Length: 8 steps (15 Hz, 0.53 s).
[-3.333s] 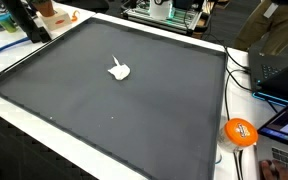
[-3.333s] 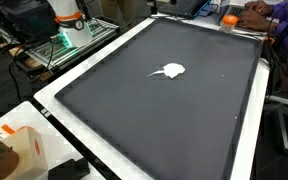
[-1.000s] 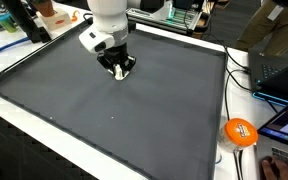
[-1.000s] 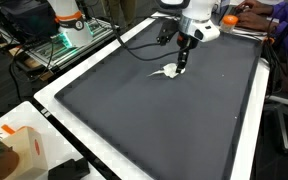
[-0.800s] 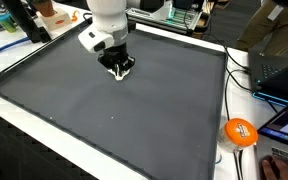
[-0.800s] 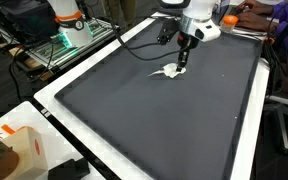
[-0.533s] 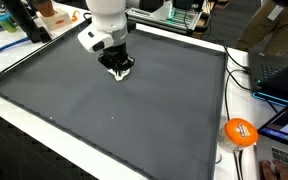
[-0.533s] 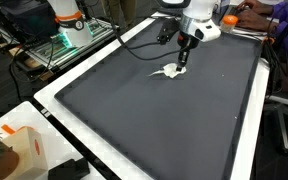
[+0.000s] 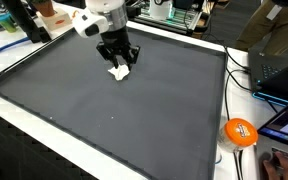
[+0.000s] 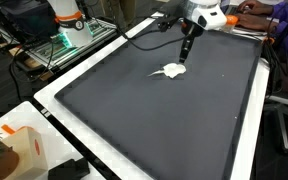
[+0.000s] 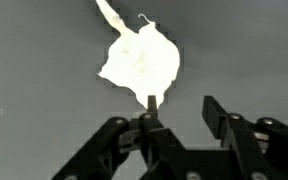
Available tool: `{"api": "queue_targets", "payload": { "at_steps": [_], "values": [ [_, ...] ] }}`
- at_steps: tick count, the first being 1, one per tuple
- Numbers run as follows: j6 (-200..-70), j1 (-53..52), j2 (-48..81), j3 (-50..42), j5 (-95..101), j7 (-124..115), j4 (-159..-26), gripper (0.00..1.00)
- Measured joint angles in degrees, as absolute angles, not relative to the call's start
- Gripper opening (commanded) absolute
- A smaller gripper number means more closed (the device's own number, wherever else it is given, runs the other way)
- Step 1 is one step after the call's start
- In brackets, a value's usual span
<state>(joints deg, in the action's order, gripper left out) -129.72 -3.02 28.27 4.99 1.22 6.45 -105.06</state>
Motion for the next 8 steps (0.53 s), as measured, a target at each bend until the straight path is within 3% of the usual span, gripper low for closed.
{"api": "queue_targets", "payload": {
  "at_steps": [2,8],
  "values": [
    [-128.4,-3.0,24.8,5.1,-0.9,5.1,-105.3,0.98],
    [-129.6,-3.6,14.0,4.2,-0.5,-5.9,-111.8,1.0]
  ]
}}
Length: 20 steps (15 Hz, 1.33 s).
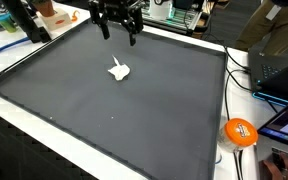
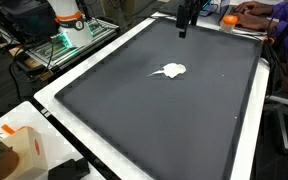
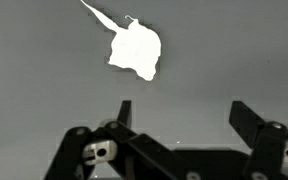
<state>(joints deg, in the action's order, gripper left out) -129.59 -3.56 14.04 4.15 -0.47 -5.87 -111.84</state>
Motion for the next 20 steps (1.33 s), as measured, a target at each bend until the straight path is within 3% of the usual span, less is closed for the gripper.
{"api": "queue_targets", "payload": {
  "at_steps": [10,14,20],
  "values": [
    [-146.1,-4.7,5.2,3.8,8.1,-25.7,-125.0,1.0],
    [-135.9,-6.5,7.5,3.7,18.0,-30.9,-119.5,1.0],
    [-116.8,-9.2,16.1,5.3,14.9,-23.3,-101.9,1.0]
  ]
}}
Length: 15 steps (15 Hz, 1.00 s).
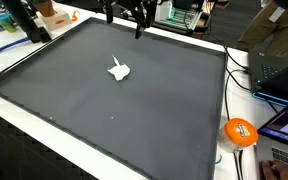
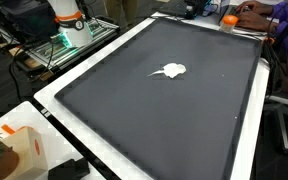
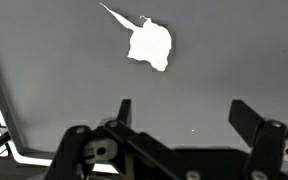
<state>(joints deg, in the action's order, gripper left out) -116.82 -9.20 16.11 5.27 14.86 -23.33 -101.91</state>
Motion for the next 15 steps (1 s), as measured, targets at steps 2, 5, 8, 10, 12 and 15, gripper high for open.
{"api": "queue_targets", "payload": {
  "at_steps": [2,5,8,10,12,15],
  "values": [
    [-112.6,-9.4,20.2,5.3,13.9,-22.0,-95.8,1.0],
    [-105.9,-9.6,26.7,5.0,12.8,-21.1,-87.3,1.0],
    [-100.0,-10.1,33.0,4.3,12.5,-21.1,-80.2,1.0],
    [-99.1,-10.3,35.7,4.0,12.2,-21.1,-77.3,1.0],
    [-98.8,-10.3,36.6,4.0,12.2,-21.1,-76.2,1.0],
    [-98.8,-10.5,36.8,3.6,11.9,-21.1,-75.8,1.0]
  ]
}}
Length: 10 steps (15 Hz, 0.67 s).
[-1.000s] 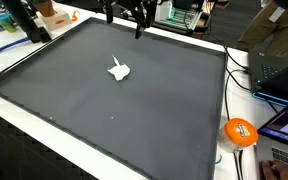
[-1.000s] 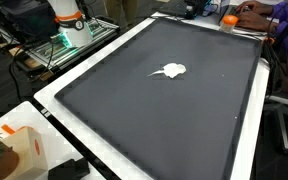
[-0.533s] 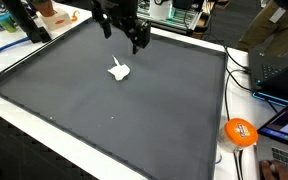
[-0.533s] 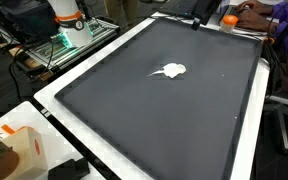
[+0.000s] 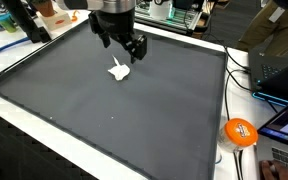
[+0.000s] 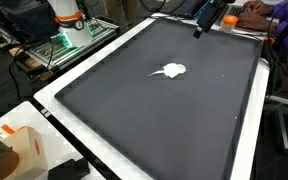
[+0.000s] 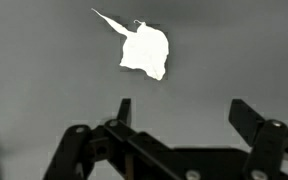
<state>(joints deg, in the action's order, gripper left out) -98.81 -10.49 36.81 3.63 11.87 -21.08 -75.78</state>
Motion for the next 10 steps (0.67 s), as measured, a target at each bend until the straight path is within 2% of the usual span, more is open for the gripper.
{"api": "queue_targets", "payload": {
  "at_steps": [7,10],
  "values": [
    [-94.2,-10.3,44.9,2.4,9.1,-17.7,-65.5,1.0],
    [-88.4,-10.8,50.0,1.5,9.2,-17.7,-58.8,1.0]
  ]
}}
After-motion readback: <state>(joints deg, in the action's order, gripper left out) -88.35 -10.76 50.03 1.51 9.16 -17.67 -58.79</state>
